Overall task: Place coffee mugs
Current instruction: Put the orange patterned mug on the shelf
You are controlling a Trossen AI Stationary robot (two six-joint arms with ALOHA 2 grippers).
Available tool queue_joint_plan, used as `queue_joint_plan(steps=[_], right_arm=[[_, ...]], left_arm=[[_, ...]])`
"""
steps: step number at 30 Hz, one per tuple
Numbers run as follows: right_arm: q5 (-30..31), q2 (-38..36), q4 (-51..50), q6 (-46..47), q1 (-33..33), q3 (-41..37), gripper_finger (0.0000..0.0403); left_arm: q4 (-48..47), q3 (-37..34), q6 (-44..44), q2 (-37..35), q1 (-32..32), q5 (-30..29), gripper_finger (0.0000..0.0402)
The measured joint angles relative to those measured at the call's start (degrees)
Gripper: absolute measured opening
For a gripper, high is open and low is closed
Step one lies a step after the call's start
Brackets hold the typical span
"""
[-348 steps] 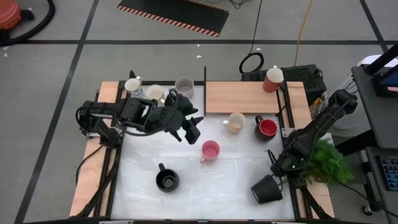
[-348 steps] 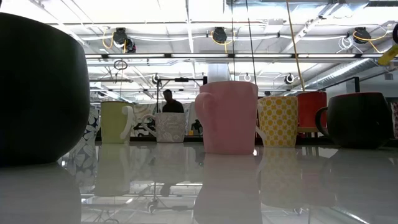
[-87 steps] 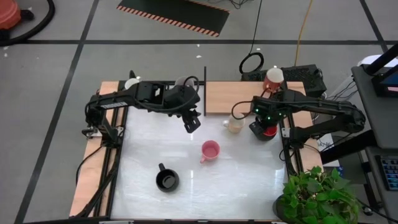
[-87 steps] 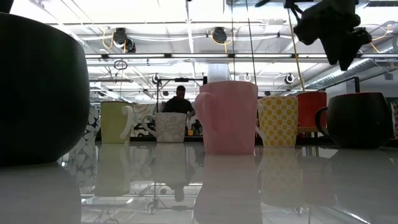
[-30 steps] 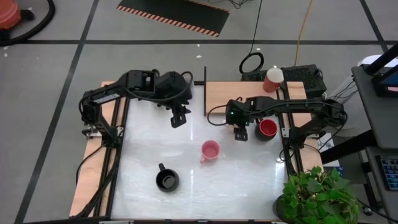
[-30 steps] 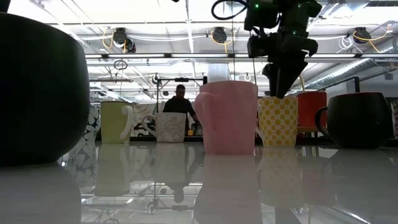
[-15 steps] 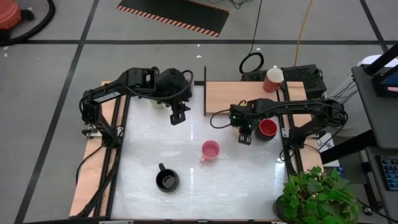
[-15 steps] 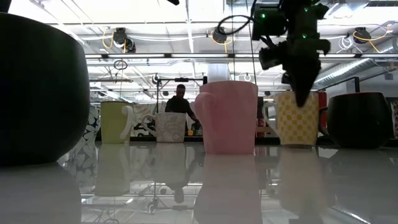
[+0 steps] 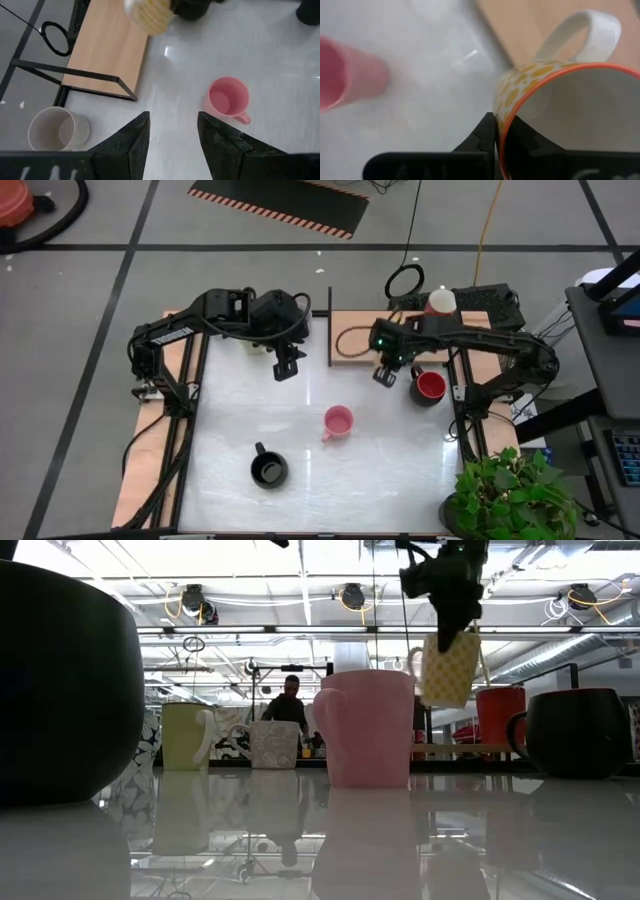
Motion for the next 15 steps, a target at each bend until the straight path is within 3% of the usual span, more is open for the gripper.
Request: queue_joint_plan(steps=[6, 15], right_arm=[[0.0, 0.0, -6.3, 4.8, -4.5, 0.6, 0.0008], [4.3, 0.0, -9.1, -2.5, -8.5, 0.3, 0.0007]], left_arm=[[0.1, 0.0, 0.0, 0.0, 0.0, 0.0, 0.0170], [0.1, 0.0, -1.9, 0.0, 0.0, 0.0, 0.0170]])
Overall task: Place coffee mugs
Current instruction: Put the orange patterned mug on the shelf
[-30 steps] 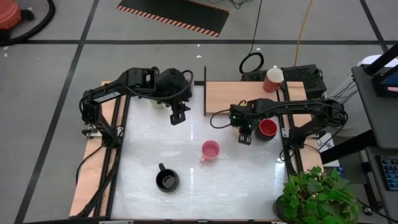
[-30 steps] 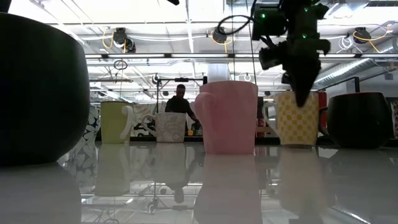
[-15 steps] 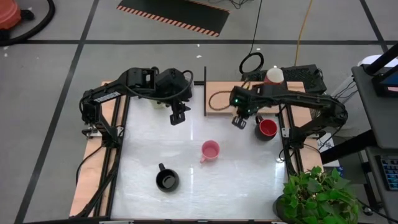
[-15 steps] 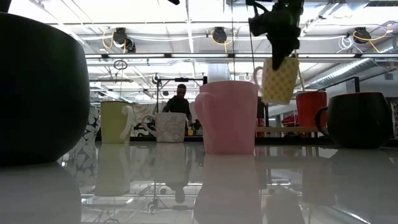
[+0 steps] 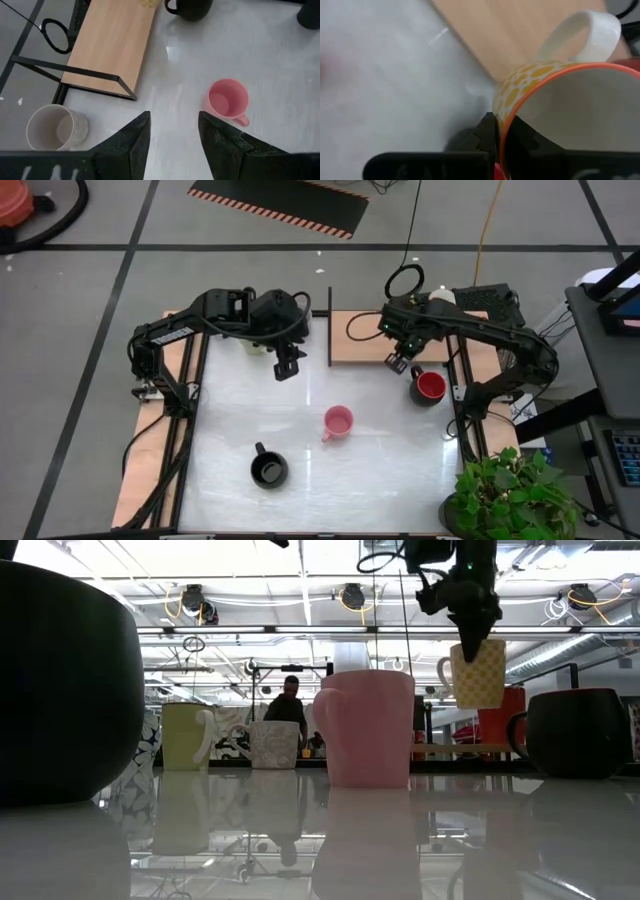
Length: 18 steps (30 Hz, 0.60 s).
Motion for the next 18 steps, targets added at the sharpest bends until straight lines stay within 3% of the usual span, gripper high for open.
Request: queue_joint_plan(steps=[13, 18], right_arm=[[-0.2, 0.0, -5.6, -7.4, -9.5, -4.9, 0.0008], [-0.2, 0.0, -2.9, -12.3, -11.9, -6.0, 0.0008]], left_arm=[[0.1, 0.0, -3.8, 0.0, -1.1, 0.0, 0.0170], [0.9, 0.0, -4.0, 0.0, -1.2, -0.8, 0.0170]])
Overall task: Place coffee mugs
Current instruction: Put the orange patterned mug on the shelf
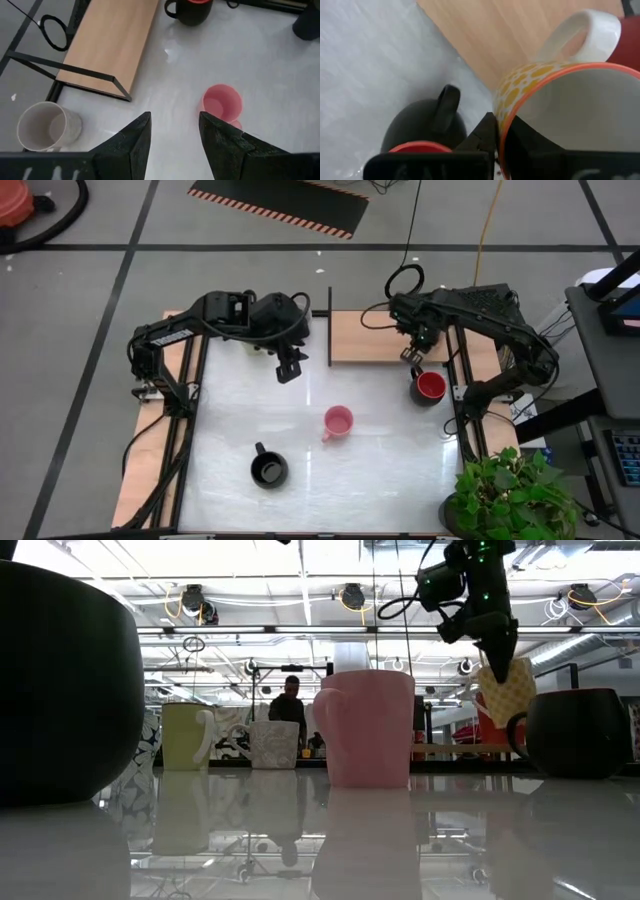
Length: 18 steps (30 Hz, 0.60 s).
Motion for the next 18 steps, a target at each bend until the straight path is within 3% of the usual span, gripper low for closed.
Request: queue_joint_plan(steps=[8, 18], right_arm=[[-0.1, -0.3, 1.6, -4.5, -3.5, -2.4, 0.0009], [-1.8, -2.6, 1.3, -3.0, -5.3, -8.4, 0.0009]], left_arm=[[2.5, 0.0, 1.2, 0.0, 0.0, -0.2, 0.0170], [2.5, 0.0, 1.9, 0.0, 0.2, -0.3, 0.0170]])
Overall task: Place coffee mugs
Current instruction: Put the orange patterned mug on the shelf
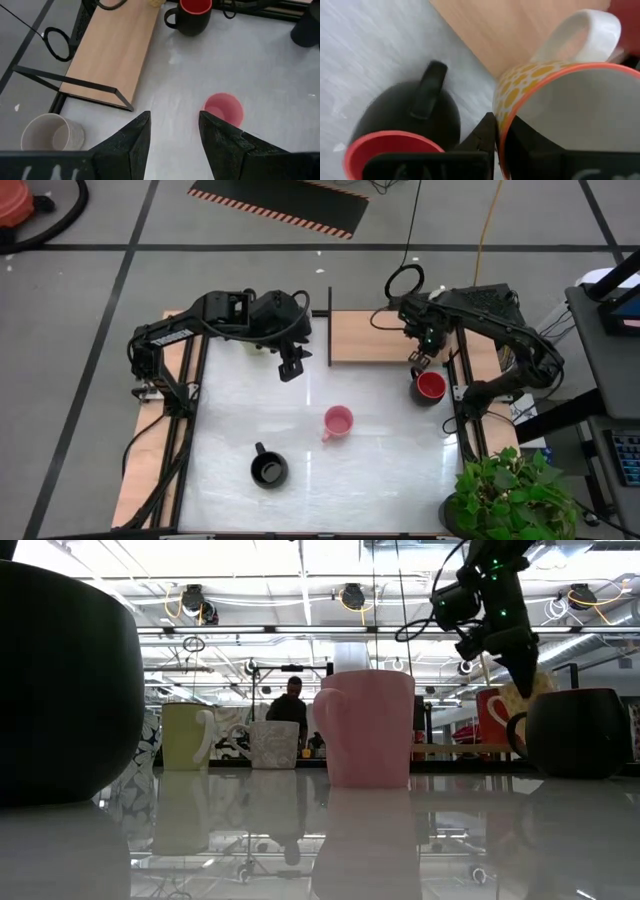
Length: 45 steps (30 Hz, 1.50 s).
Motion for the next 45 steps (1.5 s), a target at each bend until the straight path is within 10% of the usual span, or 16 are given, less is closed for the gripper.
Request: queue_joint_plan(steps=[31, 45], right_arm=[[3.2, -7.4, 4.9, 6.8, 0.0, -7.6, 0.0024], [5.6, -7.2, 6.2, 8.8, 0.0, -7.8, 0.0092]], left_arm=[[0.0, 0.0, 3.8, 0.0, 4.9, 0.0, 0.0170], [2.8, 0.0, 5.7, 0.0, 9.3, -0.1, 0.0170]])
